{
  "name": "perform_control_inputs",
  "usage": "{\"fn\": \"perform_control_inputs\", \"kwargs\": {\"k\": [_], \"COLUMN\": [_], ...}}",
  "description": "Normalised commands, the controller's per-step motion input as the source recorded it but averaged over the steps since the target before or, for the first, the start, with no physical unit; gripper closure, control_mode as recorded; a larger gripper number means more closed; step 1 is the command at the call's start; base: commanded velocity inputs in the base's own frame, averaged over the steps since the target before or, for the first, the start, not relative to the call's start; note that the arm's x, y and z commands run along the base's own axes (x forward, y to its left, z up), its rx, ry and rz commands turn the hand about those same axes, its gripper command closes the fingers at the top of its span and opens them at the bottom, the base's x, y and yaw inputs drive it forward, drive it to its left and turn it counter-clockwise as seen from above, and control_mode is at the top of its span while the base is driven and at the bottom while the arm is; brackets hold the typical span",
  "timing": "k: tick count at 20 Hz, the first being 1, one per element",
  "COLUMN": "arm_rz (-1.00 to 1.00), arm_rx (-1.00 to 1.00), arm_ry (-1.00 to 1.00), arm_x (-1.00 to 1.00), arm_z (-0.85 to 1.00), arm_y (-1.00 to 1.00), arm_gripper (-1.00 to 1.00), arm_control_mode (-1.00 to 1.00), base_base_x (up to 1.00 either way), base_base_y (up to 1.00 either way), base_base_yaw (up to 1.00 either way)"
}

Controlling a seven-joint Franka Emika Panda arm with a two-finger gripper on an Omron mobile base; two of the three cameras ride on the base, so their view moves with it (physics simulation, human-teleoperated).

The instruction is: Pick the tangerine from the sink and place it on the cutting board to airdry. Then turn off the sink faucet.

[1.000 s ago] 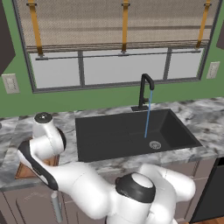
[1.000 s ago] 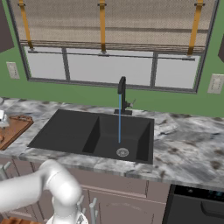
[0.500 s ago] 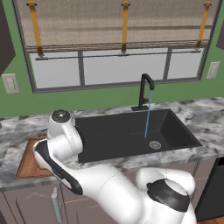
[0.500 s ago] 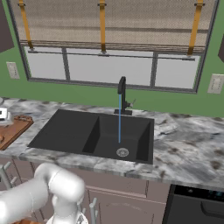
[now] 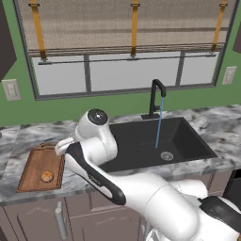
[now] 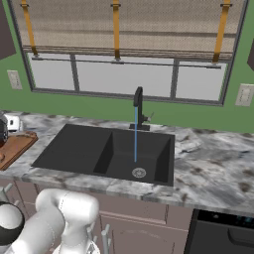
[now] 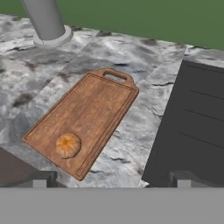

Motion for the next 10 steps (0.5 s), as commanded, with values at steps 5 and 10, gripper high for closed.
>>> {"fn": "perform_control_inputs", "kwargs": {"k": [5, 10], "arm_rz": [0.0, 0.0], "arm_rx": [0.12, 0.12], "arm_ry": [-0.03, -0.03], "arm_x": [-0.09, -0.19], "arm_z": [0.62, 0.61], "arm_y": [-0.61, -0.55], "arm_gripper": [-1.0, -1.0], "arm_control_mode": [-1.0, -1.0], "base_base_x": [0.0, 0.0], "base_base_y": [0.0, 0.0], "base_base_yaw": [0.0, 0.0]}}
